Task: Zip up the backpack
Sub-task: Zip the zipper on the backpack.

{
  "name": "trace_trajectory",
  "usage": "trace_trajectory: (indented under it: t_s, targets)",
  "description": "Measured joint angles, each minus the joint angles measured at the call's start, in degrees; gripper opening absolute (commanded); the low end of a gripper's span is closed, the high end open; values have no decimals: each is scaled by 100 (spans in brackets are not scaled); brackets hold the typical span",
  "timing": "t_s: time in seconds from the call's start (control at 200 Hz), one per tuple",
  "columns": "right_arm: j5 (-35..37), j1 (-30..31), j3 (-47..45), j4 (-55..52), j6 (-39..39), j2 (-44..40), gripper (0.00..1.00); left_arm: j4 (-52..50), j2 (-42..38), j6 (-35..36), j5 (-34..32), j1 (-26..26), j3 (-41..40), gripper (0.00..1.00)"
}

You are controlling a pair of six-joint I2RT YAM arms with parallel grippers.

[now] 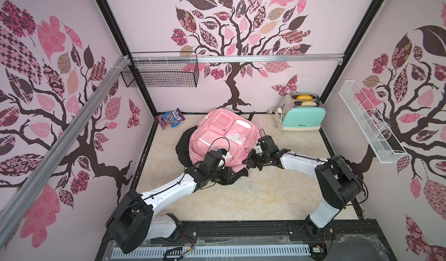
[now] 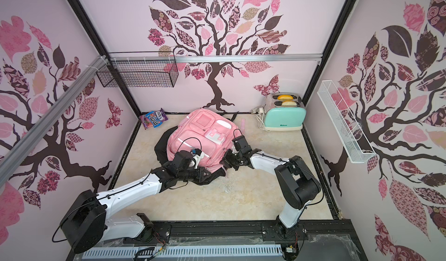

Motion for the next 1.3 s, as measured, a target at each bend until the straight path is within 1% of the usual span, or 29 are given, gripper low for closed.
trace_trajectory:
  t_s: [0.205, 0.485, 0.61, 0.775, 0.975, 0.99, 1.0, 1.005, 1.025, 1.06, 1.065, 1.07, 1.1, 1.13, 1.155, 1.18, 1.215, 1.3]
  targets:
    - [205, 31, 330, -560, -575, 0, 0, -146, -2, 74, -155, -9, 22, 0]
    - [619, 76, 752, -1222, -1279, 2, 0, -402, -146, 109, -651, -39, 39, 0]
    - [608, -68, 881, -1399, -1469, 33, 0, -520, -302, 105, -800, 74, 39, 0]
    - [529, -367, 1202, -1646, -1692, 337, 0, -621, -345, 107, -837, 203, 39, 0]
    - [455, -420, 1360, -1781, -1781, 468, 0, -634, -345, 107, -787, 227, 39, 0]
    - [450, -422, 1360, -1784, -1784, 468, 5, -632, -345, 105, -776, 227, 39, 0]
    - [446, -424, 1360, -1784, -1784, 468, 6, -632, -345, 105, -769, 227, 39, 0]
    - [446, -424, 1360, -1784, -1784, 468, 10, -632, -345, 103, -767, 227, 39, 0]
    - [439, -426, 1360, -1784, -1784, 468, 14, -627, -345, 101, -756, 229, 39, 0]
    - [435, -431, 1360, -1788, -1770, 466, 25, -616, -345, 92, -739, 229, 37, 0]
    - [435, -431, 1360, -1788, -1773, 466, 28, -616, -345, 90, -739, 229, 37, 0]
    - [435, -431, 1360, -1788, -1773, 466, 28, -616, -345, 90, -737, 229, 37, 0]
    - [459, -439, 1360, -1790, -1770, 459, 37, -614, -345, 83, -708, 236, 33, 0]
    - [483, -459, 1355, -1781, -1733, 442, 44, -603, -345, 72, -675, 240, 22, 0]
    - [498, -481, 1344, -1759, -1674, 409, 53, -573, -345, 61, -640, 245, 2, 0]
    - [501, -503, 1325, -1735, -1652, 361, 58, -535, -345, 44, -603, 249, -24, 0]
    - [507, -531, 1283, -1685, -1609, 273, 61, -485, -345, 13, -549, 256, -63, 0]
    - [461, -575, 1025, -1456, -1320, -55, 65, -328, -345, -52, -446, 267, -160, 0]
